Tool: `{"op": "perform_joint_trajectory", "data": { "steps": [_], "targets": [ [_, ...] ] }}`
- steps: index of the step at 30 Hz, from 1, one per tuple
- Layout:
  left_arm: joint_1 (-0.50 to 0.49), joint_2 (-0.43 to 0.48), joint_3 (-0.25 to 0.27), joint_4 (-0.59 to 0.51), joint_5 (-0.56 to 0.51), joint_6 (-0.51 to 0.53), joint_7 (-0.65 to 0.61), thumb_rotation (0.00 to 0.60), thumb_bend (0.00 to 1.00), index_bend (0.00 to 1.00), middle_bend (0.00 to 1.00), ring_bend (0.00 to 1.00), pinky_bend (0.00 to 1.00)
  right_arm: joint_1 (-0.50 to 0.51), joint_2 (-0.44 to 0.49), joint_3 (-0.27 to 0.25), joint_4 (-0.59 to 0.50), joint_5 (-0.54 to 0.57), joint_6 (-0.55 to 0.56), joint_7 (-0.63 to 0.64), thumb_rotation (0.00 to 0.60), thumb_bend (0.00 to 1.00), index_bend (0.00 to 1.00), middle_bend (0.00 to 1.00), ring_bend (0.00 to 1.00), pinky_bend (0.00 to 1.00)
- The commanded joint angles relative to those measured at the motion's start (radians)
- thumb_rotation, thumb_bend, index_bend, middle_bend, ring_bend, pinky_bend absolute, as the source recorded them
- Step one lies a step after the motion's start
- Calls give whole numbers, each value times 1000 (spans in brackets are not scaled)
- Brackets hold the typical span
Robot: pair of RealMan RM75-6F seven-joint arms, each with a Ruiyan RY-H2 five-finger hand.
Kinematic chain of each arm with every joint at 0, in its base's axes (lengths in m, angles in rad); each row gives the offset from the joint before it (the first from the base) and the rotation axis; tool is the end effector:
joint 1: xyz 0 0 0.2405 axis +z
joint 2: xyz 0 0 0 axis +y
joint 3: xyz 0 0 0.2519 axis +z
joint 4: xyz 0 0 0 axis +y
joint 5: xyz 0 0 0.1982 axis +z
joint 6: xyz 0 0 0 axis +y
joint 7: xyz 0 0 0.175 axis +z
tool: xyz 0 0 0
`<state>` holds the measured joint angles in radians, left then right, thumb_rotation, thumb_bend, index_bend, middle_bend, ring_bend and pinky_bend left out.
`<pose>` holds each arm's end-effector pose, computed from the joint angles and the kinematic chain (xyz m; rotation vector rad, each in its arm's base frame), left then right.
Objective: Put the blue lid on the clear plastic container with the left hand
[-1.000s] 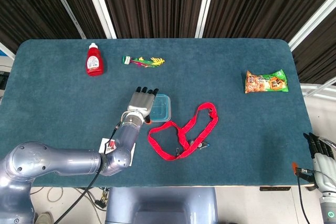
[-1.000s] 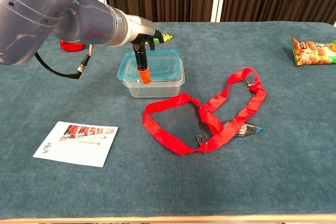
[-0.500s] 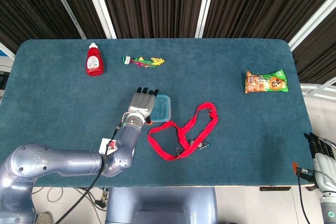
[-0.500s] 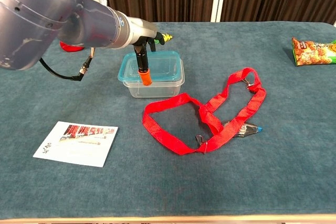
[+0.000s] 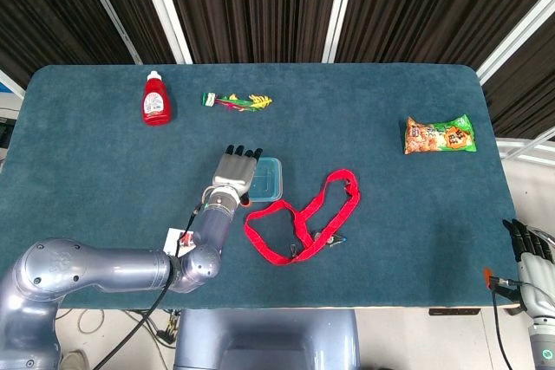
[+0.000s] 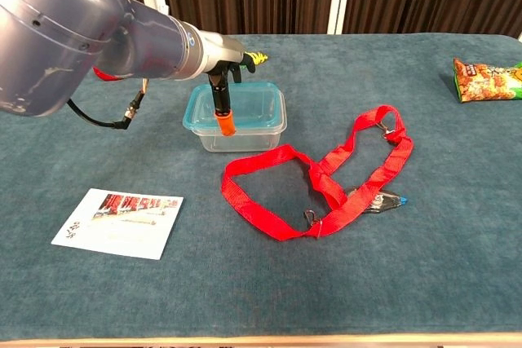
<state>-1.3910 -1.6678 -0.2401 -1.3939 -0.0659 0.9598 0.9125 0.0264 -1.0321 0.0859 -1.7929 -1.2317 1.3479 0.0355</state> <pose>-0.0208 0.4207 -0.0647 -1.8442 -1.0883 -0.4865 -0.3315 -0.1901 0.1749 1.1325 -1.2254 0.7796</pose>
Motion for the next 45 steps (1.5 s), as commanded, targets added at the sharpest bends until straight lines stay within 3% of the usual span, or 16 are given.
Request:
{"op": "perform_joint_trajectory", "data": {
  "steps": [1,45],
  "targets": [
    [3,-4,-4,6,3,0,3,600,222,39,448,31,0,0,0,0,0,0,0,0,600,393,56,38,23,0],
    [28,-69,-76,66,1,12,82,600,218,44,445,31,0,1,3,1,-2,11,-9,5,600,393,57,38,23,0]
  ]
}}
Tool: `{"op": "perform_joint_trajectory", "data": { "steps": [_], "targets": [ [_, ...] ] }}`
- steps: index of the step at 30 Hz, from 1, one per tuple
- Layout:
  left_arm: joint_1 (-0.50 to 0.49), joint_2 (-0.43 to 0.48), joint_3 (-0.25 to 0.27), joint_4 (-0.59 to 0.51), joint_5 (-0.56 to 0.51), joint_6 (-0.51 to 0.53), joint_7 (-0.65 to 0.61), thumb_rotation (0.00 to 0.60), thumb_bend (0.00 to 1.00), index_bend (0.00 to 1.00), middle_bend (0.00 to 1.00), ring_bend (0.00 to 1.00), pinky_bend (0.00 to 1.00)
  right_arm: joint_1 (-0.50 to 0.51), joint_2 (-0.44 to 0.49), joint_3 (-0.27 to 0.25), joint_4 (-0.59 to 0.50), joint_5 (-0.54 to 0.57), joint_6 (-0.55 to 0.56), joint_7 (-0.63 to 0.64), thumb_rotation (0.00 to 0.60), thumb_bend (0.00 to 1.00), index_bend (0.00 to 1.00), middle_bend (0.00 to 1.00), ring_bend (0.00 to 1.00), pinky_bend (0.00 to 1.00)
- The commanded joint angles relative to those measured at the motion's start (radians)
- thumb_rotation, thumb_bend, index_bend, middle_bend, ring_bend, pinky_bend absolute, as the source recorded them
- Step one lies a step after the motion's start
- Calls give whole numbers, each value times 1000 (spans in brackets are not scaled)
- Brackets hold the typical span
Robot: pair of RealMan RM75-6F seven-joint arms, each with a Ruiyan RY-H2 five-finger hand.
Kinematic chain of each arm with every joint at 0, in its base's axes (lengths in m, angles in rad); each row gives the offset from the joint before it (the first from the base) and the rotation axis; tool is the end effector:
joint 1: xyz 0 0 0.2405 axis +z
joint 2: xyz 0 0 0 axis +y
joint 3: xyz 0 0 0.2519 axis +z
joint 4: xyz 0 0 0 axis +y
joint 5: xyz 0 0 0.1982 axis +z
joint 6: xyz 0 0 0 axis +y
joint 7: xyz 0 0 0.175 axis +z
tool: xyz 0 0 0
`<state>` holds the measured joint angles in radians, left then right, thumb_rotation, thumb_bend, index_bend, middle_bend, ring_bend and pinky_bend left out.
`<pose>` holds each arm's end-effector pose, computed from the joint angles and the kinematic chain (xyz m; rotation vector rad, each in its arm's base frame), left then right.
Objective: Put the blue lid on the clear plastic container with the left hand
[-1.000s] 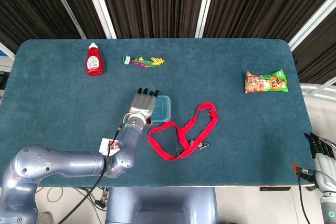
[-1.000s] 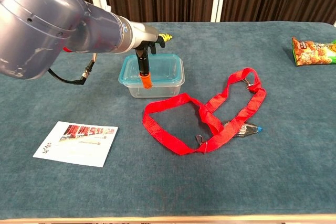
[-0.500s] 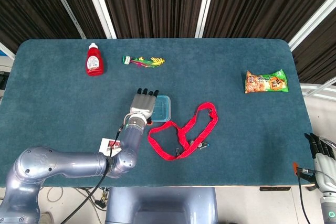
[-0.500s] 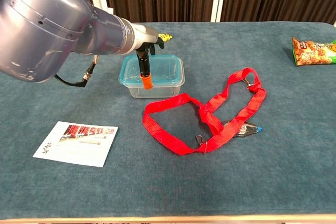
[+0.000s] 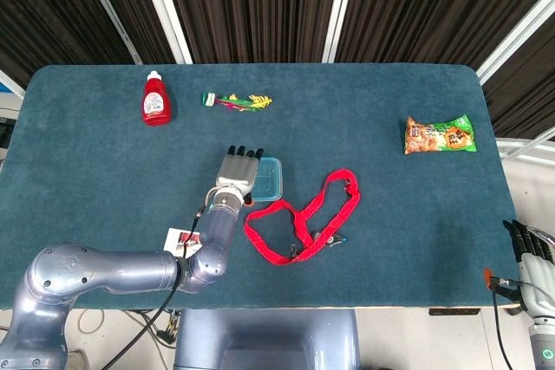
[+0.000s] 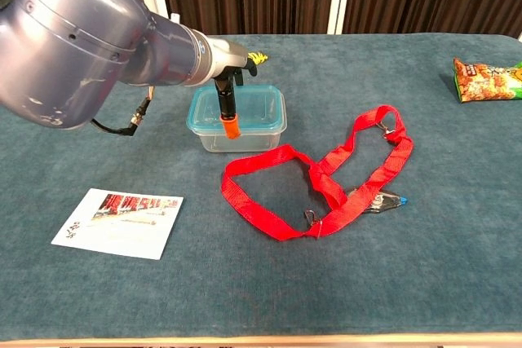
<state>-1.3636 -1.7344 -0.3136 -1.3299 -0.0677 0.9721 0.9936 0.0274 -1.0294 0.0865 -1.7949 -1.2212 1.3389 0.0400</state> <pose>-0.0182 0.4221 -0.0761 -1.8238 -1.0985 -0.4779 -0.3330 -0.1898 0.1746 1.1254 -1.2383 0.7742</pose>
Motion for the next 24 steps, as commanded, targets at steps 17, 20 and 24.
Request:
{"op": "perform_joint_trajectory", "data": {
  "steps": [17,20,24],
  "targets": [
    [4,-19,-14,22,-6,5,34,600,218,43,444,31,0,0,1,2,-2,4,-1,3,600,393,57,38,23,0],
    [7,-23,-15,28,-3,4,35,600,218,43,444,31,0,0,1,2,-2,4,0,3,600,393,57,38,23,0],
    [9,-27,-16,29,-3,-1,43,600,213,41,436,31,0,0,1,2,-3,6,0,2,600,393,57,38,23,0]
  ]
}}
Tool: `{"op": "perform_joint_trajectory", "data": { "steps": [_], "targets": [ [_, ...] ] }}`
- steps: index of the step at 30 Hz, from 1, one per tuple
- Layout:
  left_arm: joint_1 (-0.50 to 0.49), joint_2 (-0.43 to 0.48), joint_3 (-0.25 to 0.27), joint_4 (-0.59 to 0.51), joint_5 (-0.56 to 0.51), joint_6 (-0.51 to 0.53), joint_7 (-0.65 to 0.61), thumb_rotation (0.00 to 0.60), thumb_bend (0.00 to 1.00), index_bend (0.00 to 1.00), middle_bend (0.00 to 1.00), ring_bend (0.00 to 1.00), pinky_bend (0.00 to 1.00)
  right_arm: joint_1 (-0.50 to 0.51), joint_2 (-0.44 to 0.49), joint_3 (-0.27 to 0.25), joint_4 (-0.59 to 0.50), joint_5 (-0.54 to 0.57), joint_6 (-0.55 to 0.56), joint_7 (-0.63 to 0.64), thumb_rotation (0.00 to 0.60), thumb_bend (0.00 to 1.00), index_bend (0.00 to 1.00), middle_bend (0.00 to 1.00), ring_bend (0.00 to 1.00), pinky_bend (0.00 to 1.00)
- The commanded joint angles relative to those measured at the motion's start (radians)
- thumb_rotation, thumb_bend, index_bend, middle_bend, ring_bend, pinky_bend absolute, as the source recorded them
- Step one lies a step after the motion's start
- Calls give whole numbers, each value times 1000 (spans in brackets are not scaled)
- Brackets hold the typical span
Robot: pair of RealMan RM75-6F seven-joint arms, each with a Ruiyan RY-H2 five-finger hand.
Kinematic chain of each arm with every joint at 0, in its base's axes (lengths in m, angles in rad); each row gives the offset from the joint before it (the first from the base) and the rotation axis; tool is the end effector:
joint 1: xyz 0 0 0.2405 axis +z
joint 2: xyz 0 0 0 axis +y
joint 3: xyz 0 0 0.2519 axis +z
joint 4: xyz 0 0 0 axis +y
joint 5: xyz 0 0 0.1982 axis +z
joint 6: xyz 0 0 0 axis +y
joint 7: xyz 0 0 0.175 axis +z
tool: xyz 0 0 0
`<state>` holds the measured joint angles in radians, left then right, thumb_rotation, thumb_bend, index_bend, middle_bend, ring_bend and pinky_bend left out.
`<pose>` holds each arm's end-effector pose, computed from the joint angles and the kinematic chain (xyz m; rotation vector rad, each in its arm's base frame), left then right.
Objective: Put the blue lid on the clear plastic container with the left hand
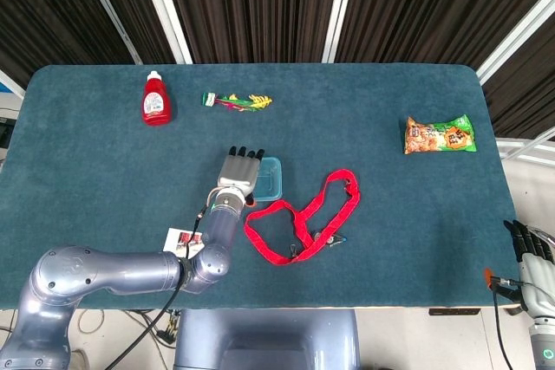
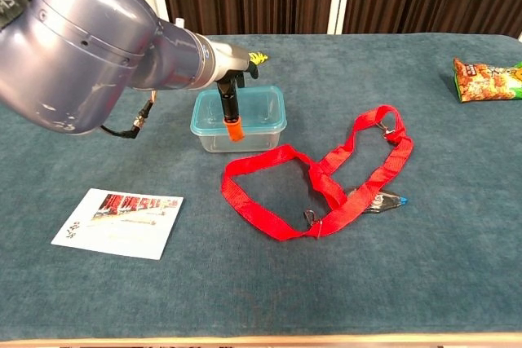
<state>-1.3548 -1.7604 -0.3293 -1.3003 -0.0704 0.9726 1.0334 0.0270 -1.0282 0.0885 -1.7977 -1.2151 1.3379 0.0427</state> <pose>-0.0206 0.4224 -0.0813 -1.8231 -1.0878 -0.4555 -0.3334 -0.1898 0.1751 1.1176 -1.2433 0.7753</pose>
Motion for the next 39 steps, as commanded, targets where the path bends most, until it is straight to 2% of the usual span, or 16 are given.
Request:
{"op": "perform_joint_trajectory", "data": {
  "steps": [1,4,11,14,26,39],
  "targets": [
    [0,-1,-1,-1,1,-2,5,600,208,39,430,31,0,0,0,0,0,-1,1,-1,600,393,57,38,23,0],
    [0,2,-1,-6,5,-3,12,600,189,23,362,24,0,0,0,0,0,0,1,-1,600,392,56,38,23,0],
    [3,17,0,-25,4,-8,25,600,167,0,130,0,0,0,0,0,0,-1,0,-1,600,392,56,38,23,0],
    [4,21,0,-29,4,-8,26,600,164,0,73,0,0,1,0,0,0,0,-1,-2,600,392,57,38,23,0],
    [2,22,2,-38,15,-3,29,600,145,0,6,0,0,1,1,0,-3,2,-1,-4,600,393,57,38,23,0],
    [14,38,28,-70,71,27,29,600,145,0,0,0,0,3,-1,0,-2,0,-2,-6,600,392,57,38,23,0]
  ]
}}
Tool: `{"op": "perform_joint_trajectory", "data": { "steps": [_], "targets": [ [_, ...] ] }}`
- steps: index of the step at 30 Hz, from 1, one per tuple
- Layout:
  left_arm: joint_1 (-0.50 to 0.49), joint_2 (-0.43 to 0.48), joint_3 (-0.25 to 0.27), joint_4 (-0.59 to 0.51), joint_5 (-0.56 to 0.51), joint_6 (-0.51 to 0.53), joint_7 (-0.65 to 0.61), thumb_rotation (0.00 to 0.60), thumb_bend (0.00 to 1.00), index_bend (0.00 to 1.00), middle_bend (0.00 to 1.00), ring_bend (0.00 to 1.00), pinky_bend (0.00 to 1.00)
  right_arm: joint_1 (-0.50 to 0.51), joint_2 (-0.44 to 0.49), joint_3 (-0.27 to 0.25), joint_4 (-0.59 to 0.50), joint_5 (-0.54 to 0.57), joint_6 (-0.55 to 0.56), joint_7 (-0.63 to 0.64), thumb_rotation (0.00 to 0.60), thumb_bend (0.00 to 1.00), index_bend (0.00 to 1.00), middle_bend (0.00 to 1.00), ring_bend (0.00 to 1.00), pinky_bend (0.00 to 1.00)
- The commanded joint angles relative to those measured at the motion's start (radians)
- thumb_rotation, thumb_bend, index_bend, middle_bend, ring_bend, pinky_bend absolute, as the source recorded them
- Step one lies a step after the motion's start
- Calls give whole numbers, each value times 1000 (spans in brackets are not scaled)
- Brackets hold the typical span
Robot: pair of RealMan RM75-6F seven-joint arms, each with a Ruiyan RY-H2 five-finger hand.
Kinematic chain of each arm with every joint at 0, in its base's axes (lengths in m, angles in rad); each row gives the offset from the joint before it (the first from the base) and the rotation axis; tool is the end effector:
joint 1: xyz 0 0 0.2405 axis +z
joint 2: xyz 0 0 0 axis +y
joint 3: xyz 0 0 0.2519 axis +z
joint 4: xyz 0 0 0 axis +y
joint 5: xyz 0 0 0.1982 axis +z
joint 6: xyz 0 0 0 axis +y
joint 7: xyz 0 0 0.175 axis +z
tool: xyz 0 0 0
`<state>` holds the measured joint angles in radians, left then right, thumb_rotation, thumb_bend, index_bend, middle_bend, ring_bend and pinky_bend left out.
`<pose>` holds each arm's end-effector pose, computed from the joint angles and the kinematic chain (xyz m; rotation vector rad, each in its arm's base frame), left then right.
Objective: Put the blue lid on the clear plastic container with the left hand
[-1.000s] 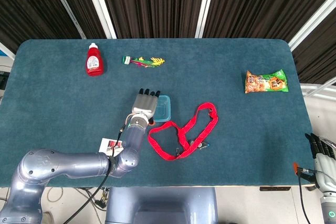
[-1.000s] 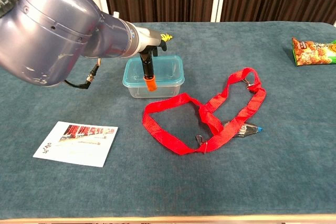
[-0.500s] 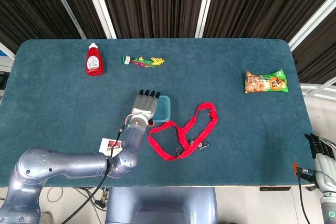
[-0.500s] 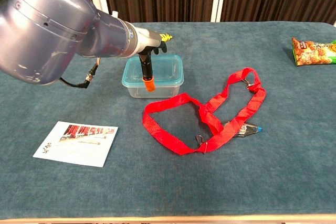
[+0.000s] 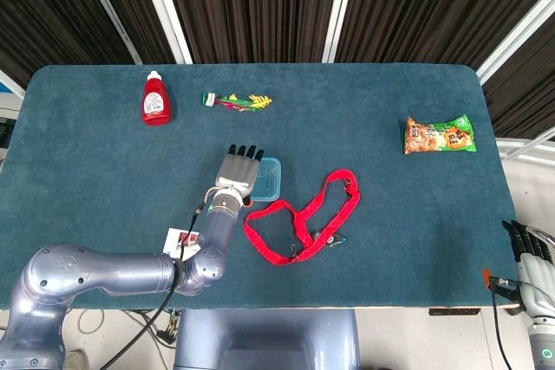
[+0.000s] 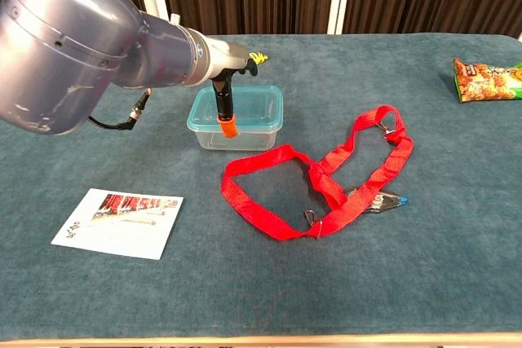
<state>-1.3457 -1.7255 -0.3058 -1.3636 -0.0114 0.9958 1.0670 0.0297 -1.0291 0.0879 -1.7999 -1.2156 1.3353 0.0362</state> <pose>-0.0183 0.4192 -0.0723 -1.8694 -0.9768 -0.4490 -0.3324 -0.1905 0.1739 1.1244 -1.2429 0.7729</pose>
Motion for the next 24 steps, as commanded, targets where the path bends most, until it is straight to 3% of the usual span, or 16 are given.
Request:
{"op": "perform_joint_trajectory", "data": {
  "steps": [1,17,24],
  "targets": [
    [7,5,7,-11,20,6,-7,600,145,0,0,0,0,0,-1,0,0,0,1,0,600,392,57,38,23,0],
    [66,82,54,-113,141,-28,-72,600,149,0,19,0,0,1,-4,1,4,5,2,-12,600,393,57,38,23,0],
    [101,145,82,-128,317,-129,-159,600,181,15,78,0,0,0,-4,1,1,13,1,-16,600,393,57,38,23,0]
  ]
}}
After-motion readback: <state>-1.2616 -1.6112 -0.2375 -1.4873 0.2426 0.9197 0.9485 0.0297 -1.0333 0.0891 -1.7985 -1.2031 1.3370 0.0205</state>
